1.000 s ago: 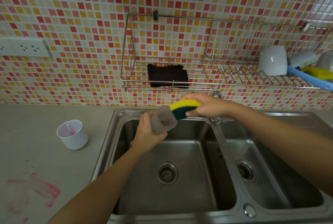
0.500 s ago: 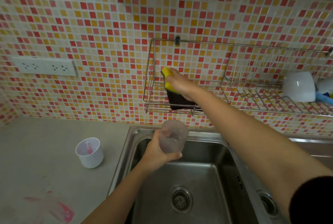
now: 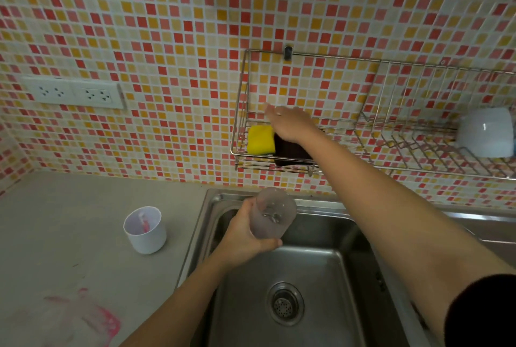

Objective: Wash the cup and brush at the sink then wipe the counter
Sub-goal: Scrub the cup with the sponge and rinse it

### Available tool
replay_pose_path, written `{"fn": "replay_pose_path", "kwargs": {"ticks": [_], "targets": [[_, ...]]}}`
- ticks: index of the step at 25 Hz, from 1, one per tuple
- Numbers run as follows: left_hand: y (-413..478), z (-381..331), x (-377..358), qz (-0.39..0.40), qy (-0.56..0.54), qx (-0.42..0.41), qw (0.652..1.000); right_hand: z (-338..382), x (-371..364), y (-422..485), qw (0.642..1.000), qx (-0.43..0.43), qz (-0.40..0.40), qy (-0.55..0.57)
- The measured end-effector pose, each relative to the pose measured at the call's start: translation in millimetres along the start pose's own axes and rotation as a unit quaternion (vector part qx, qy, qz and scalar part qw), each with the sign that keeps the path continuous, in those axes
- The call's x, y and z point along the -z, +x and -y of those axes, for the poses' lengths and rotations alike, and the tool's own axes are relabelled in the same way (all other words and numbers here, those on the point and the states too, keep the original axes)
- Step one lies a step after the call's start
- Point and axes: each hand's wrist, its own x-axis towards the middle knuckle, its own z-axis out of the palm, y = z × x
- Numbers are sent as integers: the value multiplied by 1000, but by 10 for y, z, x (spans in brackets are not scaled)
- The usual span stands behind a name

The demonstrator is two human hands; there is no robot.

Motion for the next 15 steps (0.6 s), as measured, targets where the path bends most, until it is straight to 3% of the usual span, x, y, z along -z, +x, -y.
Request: {"fn": "replay_pose_path", "kwargs": {"ticks": [2,5,10,12,15], "targets": [[49,-61,-199,30,-19,-7,999,-314,161,-172,988,7,-128,90],[120,-100,-571,65,-58,-10,996,-912,211,-675,940,8,-293,173],[210,43,-1238,84,-93,33,992,-2032,-143,-1439,844,-49,-477,239],[249,119,-1484,89,-87,52,991,-2459,-425,-1656,826,-82,-501,247],[346,161,-1755,88,-74,78,990,-3090,-952,-1716,884,-200,-363,218]]}}
